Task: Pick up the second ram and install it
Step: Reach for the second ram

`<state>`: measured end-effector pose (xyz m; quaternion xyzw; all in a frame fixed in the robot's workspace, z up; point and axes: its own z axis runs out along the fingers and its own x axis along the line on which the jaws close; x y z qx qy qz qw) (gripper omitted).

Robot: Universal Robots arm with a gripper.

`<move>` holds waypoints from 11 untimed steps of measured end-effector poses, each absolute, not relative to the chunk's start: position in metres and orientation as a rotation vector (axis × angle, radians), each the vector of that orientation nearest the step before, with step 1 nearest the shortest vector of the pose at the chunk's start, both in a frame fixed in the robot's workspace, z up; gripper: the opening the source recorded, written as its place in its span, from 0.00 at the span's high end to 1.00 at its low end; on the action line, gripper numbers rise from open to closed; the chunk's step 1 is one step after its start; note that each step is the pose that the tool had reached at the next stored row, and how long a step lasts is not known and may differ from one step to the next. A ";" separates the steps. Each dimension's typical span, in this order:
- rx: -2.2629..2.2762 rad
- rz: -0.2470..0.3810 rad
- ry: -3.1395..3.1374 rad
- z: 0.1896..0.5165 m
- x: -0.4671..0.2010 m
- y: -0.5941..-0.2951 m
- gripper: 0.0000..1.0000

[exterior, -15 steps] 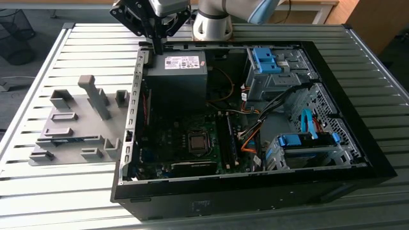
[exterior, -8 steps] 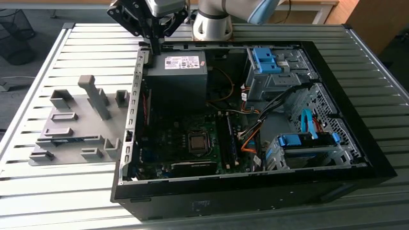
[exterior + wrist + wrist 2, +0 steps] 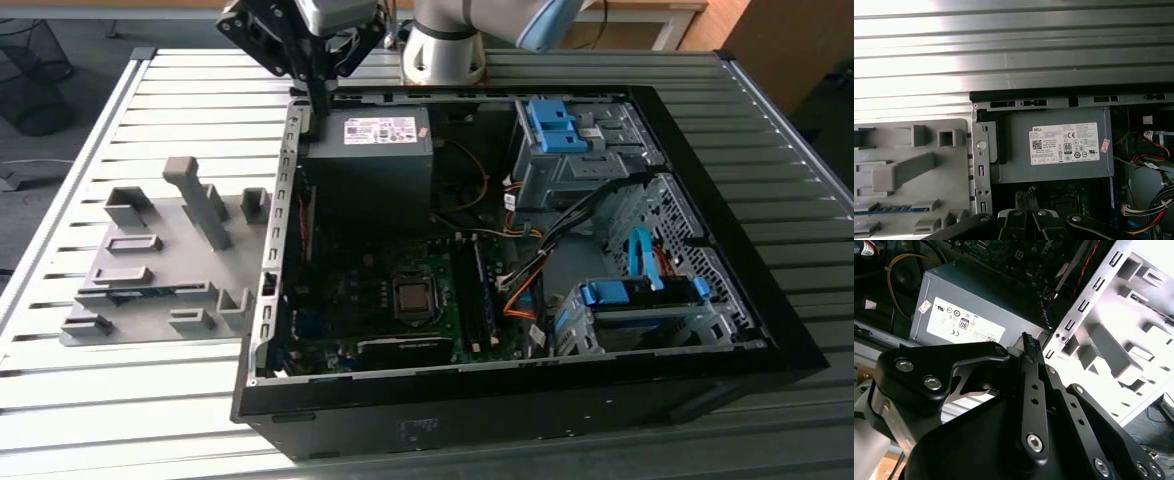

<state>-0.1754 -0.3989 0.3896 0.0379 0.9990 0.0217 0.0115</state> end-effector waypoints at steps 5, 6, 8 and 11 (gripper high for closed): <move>0.118 0.068 3.116 0.389 -0.178 -0.399 0.89; 0.118 0.067 3.116 0.389 -0.179 -0.399 0.89; 0.118 0.067 3.116 0.389 -0.180 -0.399 0.89; 0.118 0.068 3.116 0.389 -0.182 -0.399 0.89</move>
